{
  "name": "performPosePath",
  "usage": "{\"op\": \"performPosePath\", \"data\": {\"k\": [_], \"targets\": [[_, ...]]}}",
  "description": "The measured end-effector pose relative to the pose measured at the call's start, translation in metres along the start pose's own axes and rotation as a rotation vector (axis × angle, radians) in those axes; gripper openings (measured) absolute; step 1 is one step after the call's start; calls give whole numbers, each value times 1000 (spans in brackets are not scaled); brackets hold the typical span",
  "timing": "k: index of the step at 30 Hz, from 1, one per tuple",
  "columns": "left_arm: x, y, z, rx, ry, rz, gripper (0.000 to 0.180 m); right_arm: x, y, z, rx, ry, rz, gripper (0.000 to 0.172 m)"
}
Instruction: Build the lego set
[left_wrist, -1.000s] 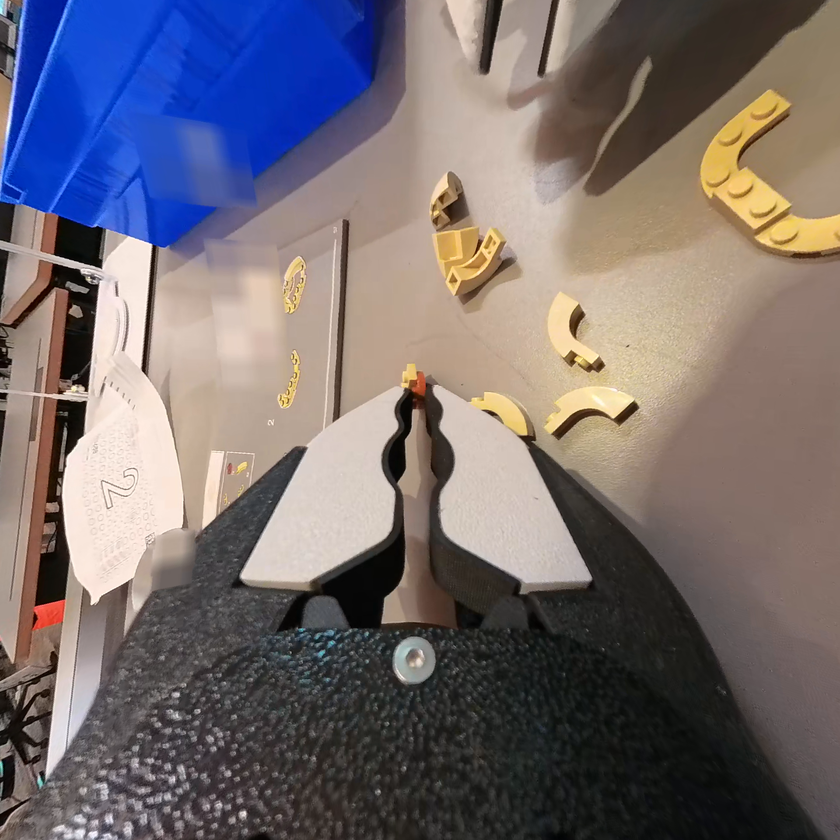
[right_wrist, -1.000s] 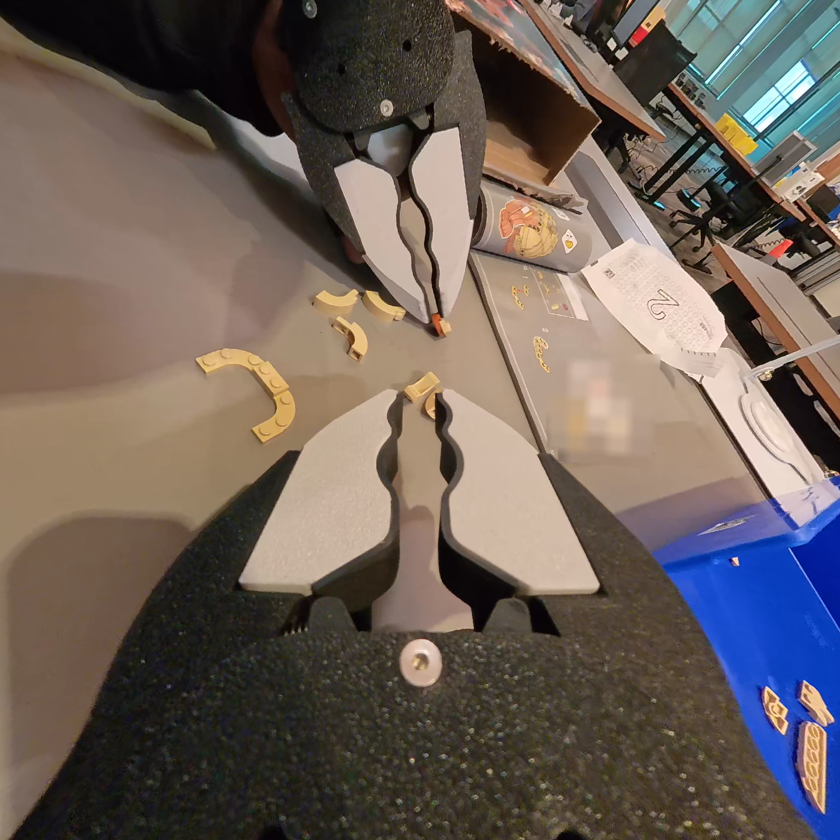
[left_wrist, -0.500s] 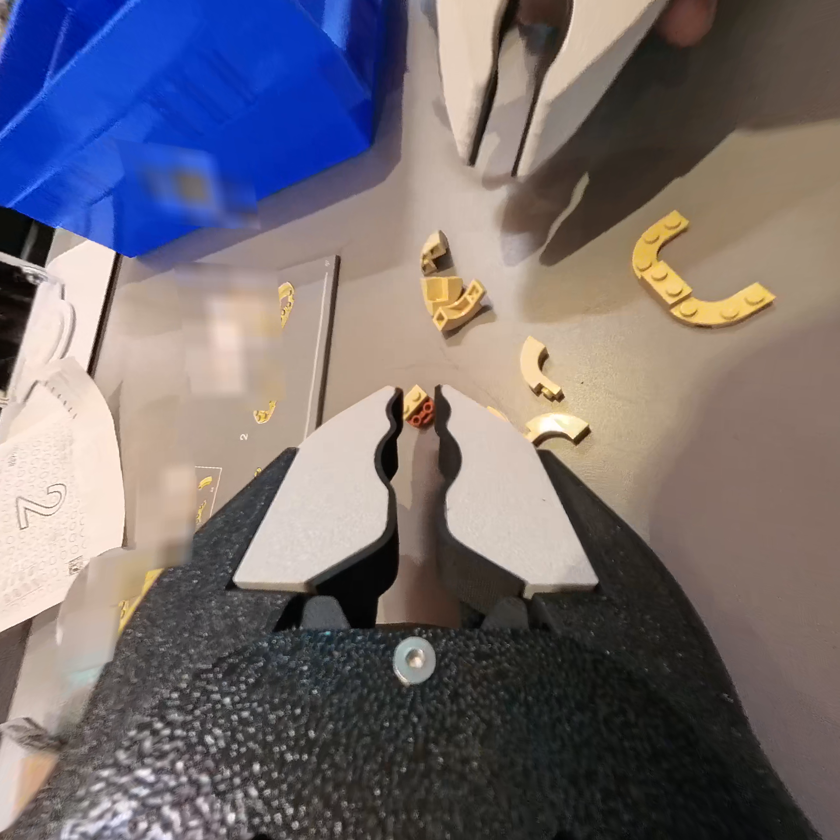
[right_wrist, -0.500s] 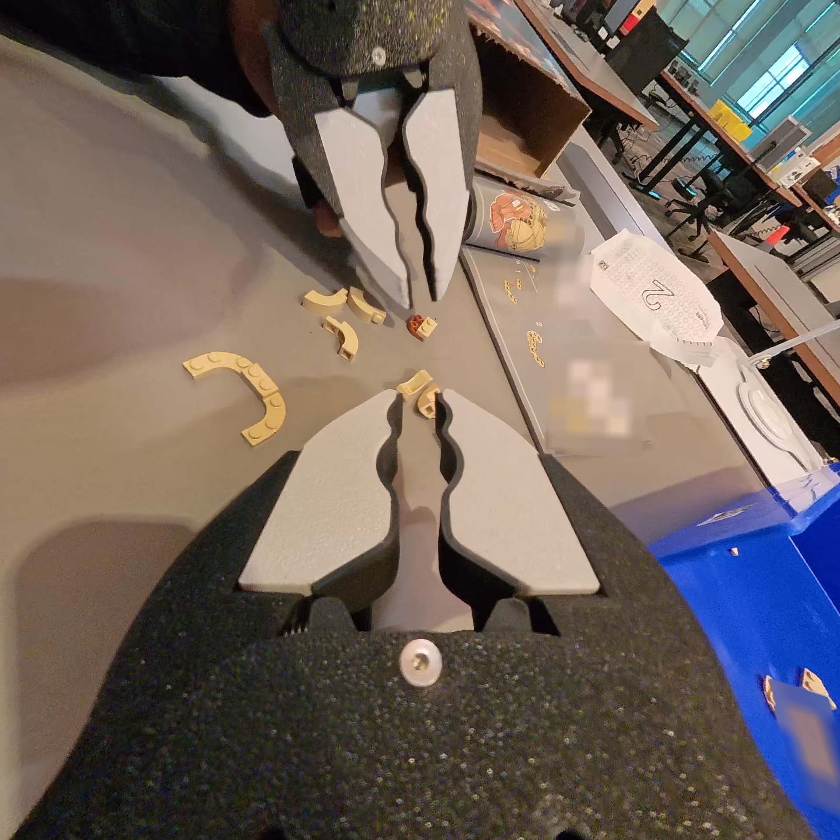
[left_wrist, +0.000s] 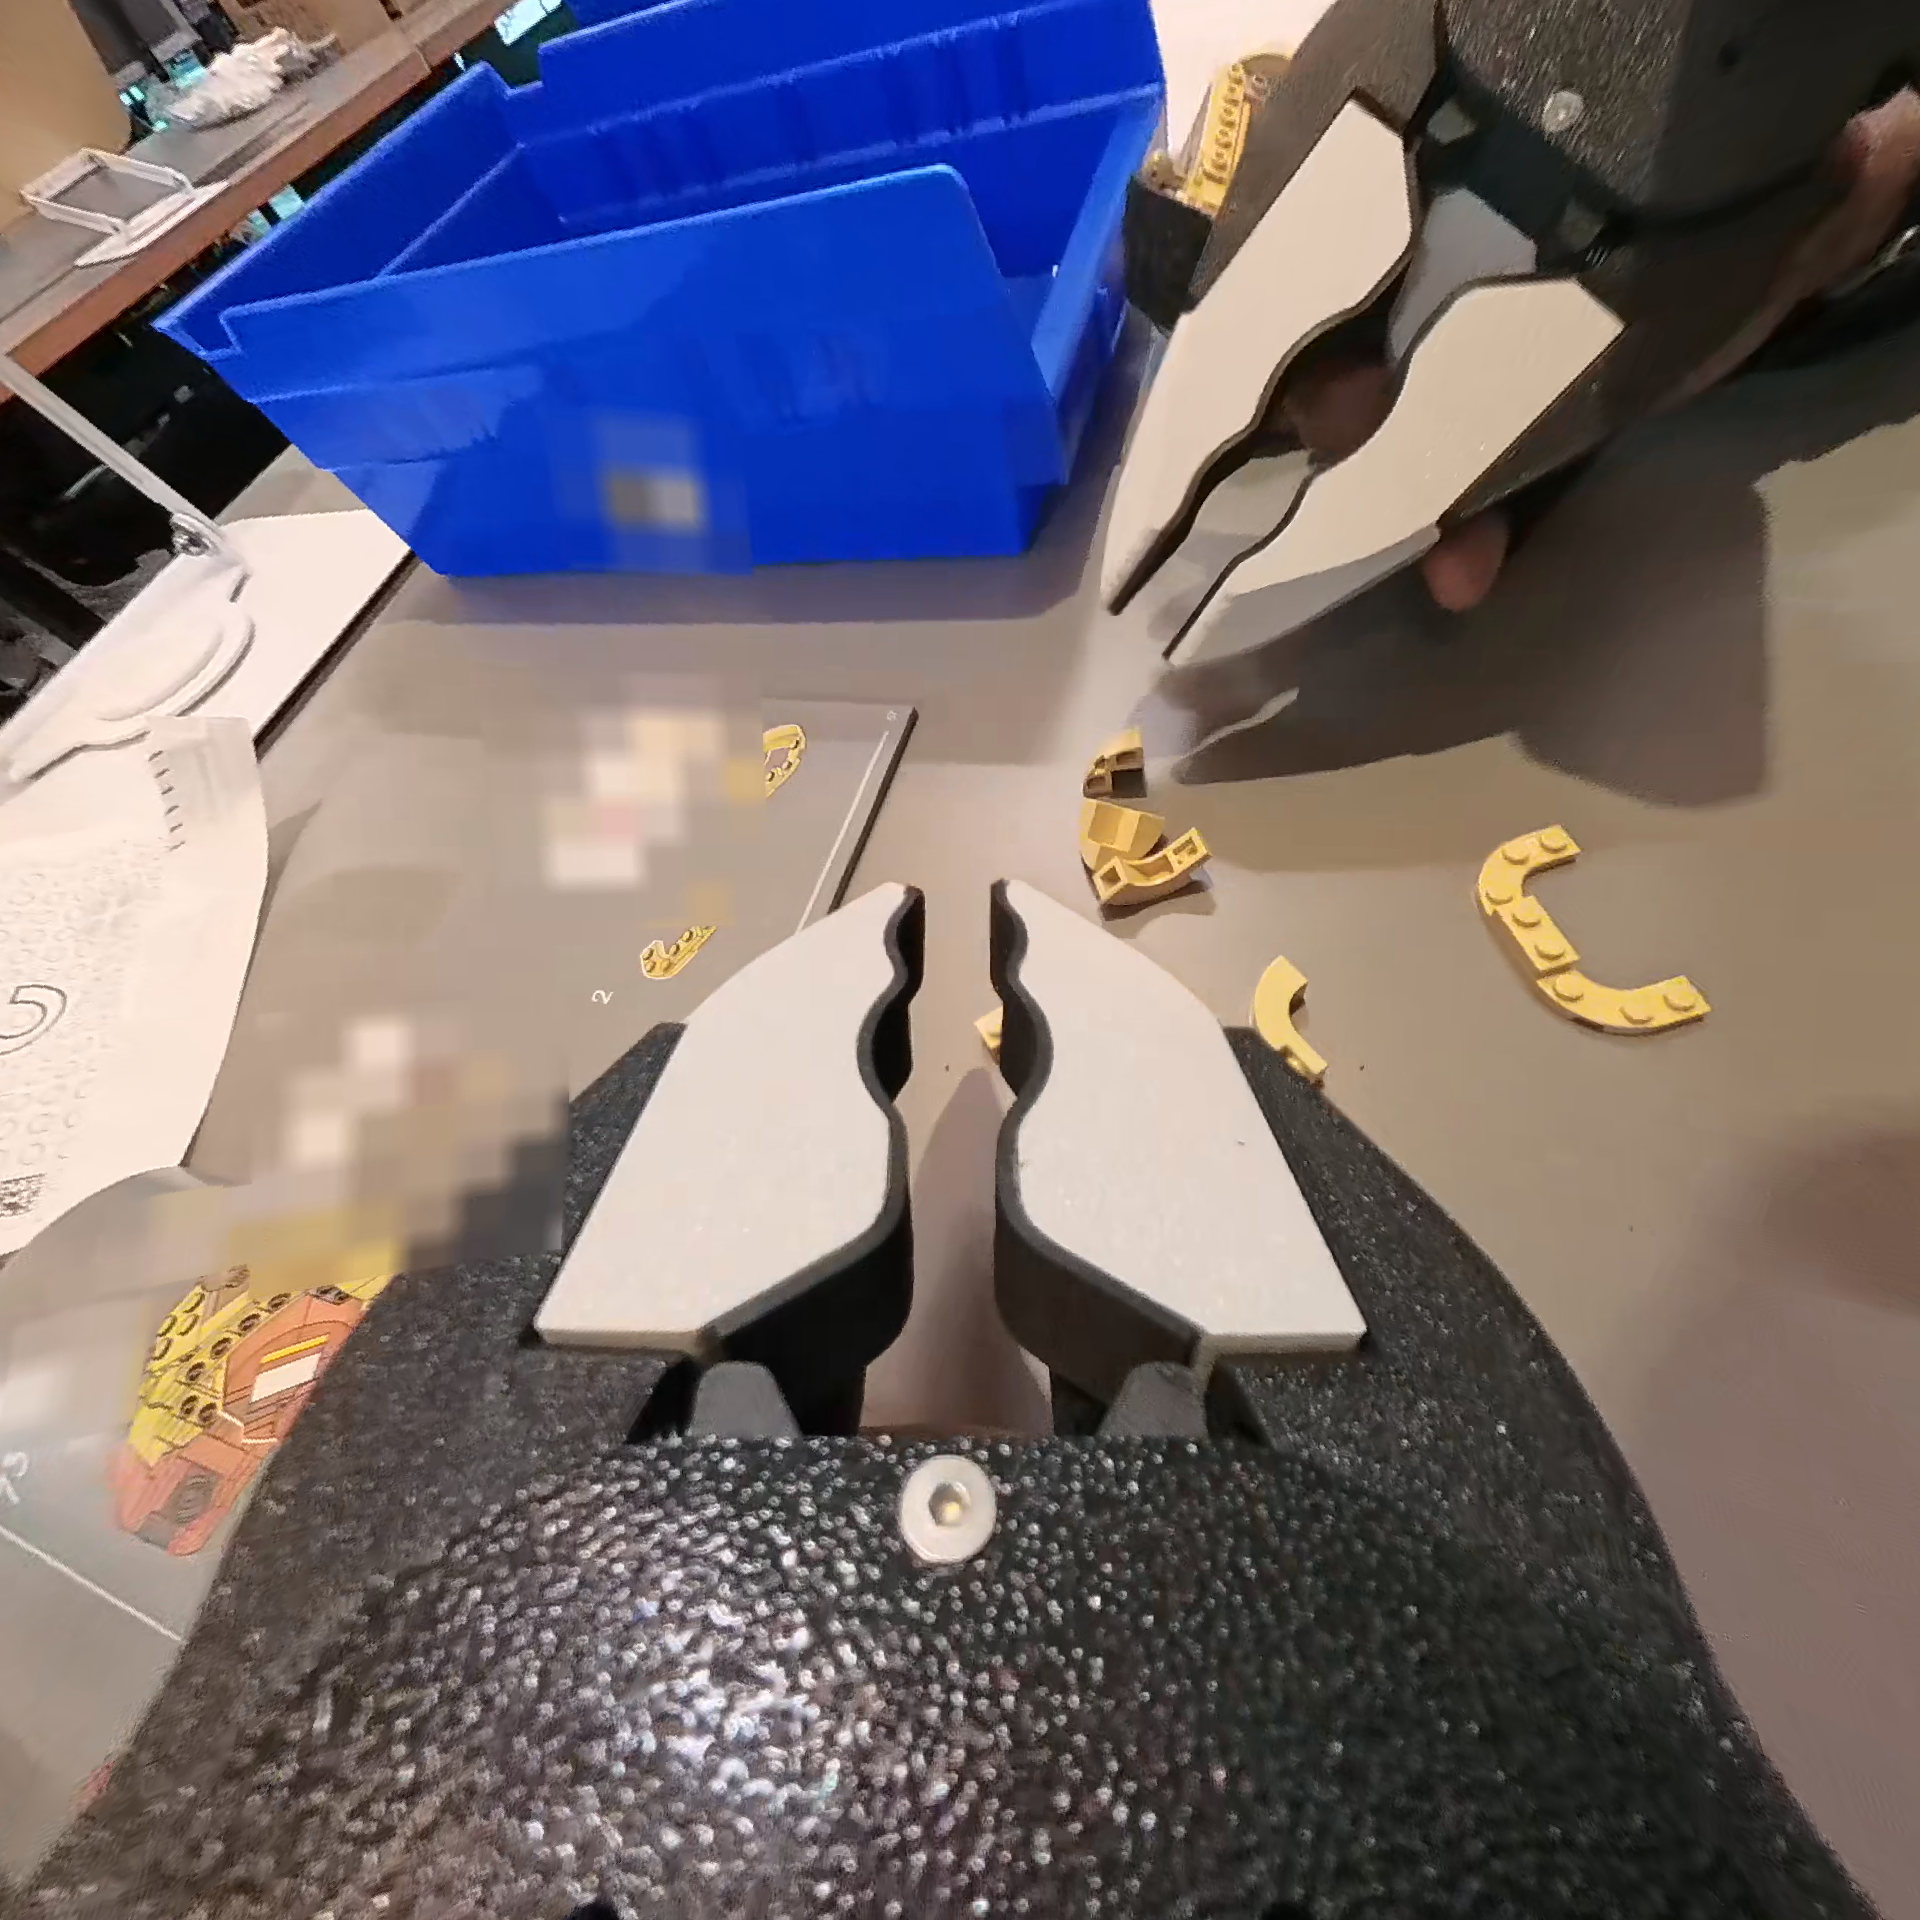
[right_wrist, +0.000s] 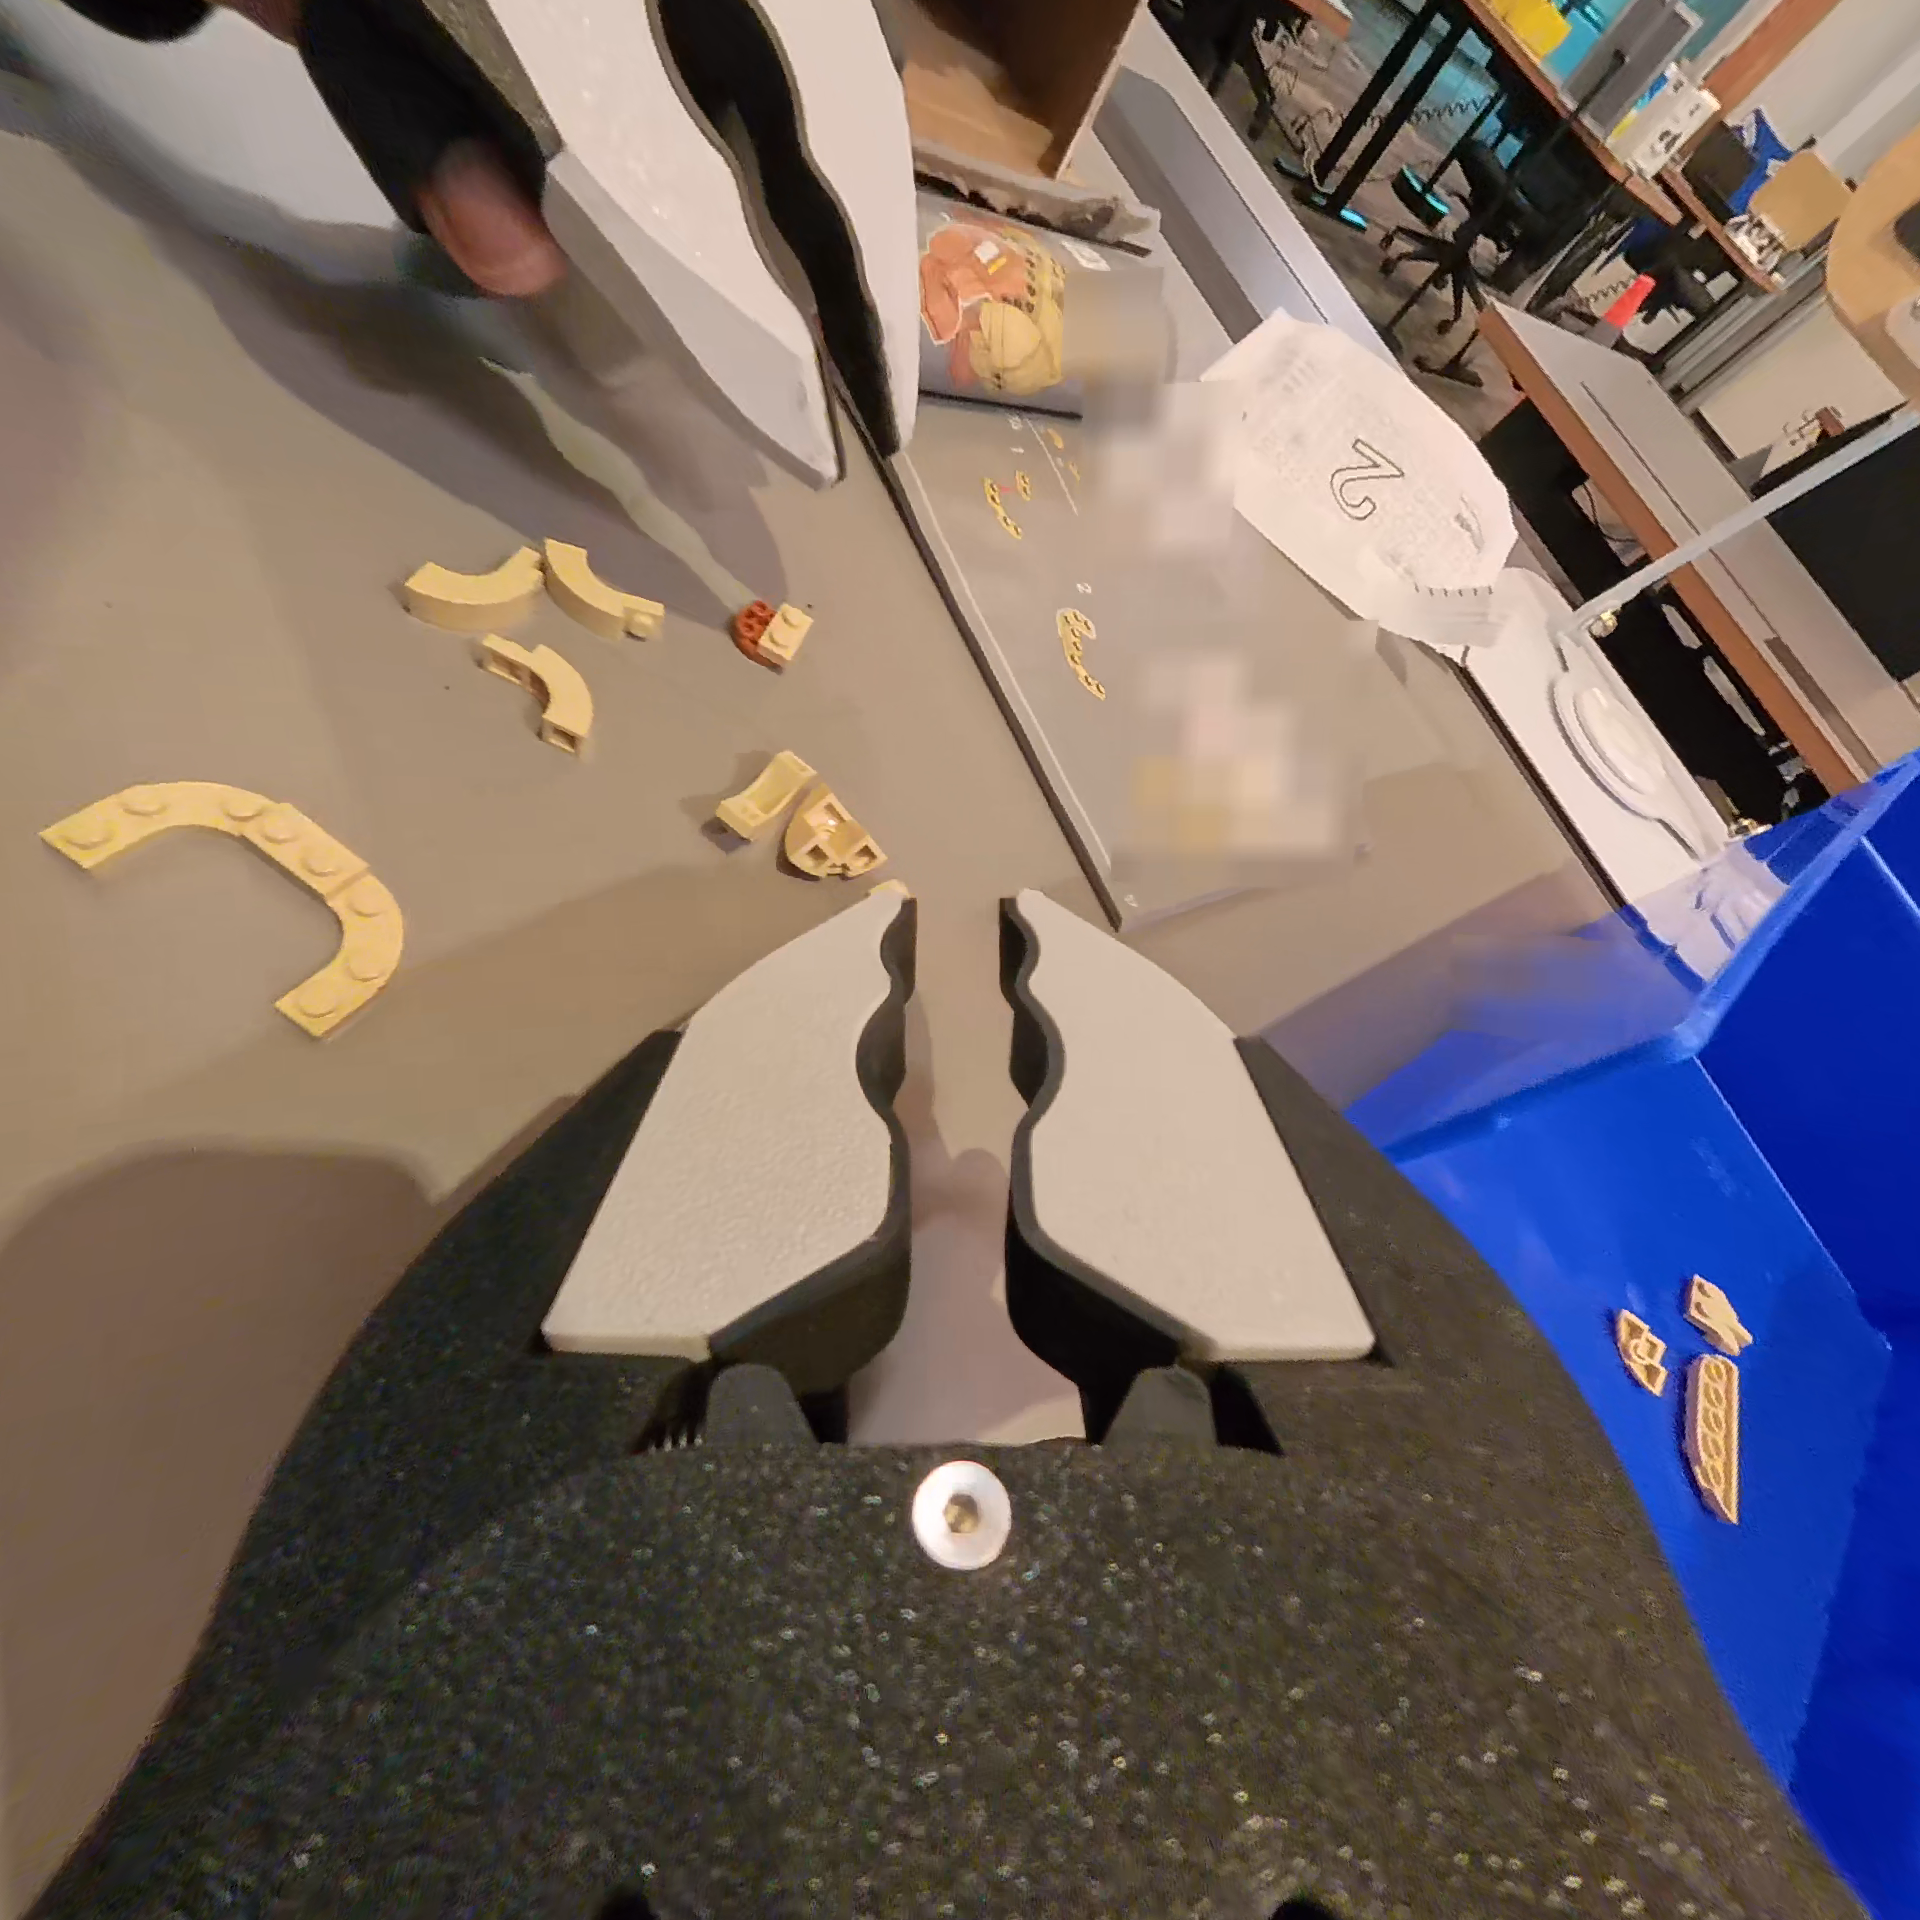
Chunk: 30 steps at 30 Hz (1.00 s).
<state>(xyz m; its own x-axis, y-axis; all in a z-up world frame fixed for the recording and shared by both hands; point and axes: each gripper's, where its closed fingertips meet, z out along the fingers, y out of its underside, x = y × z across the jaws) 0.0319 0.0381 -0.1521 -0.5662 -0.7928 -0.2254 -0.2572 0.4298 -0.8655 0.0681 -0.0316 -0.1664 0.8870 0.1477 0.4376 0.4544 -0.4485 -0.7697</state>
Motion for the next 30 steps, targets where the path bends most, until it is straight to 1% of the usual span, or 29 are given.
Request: {"op": "performPosePath", "data": {"k": [5, 9, 12, 15, 18, 24, 30], "targets": [[-2, -5, 0, 30, -40, -2, 11, 3, -2, 3, 6, 7, 10, 16], [-5, -12, -2, 69, -82, -4, 11, 1, -29, -6, 166, -63, 143, 8], [-6, -16, -4, 94, -110, 9, 11, 8, -42, -10, 208, -33, 178, 4], [-6, -19, -5, 104, -122, 26, 11, 9, -38, -6, 149, -8, 140, 3], [-4, -20, -5, 106, -123, 37, 10, 12, -20, 0, 32, 5, 88, 2], [0, -21, -4, 99, -131, 71, 10, 10, 4, 7, -66, -76, 178, 4], [1, -19, -3, 75, -136, 101, 10, -1, 13, 14, -139, -102, 126, 10]]}}
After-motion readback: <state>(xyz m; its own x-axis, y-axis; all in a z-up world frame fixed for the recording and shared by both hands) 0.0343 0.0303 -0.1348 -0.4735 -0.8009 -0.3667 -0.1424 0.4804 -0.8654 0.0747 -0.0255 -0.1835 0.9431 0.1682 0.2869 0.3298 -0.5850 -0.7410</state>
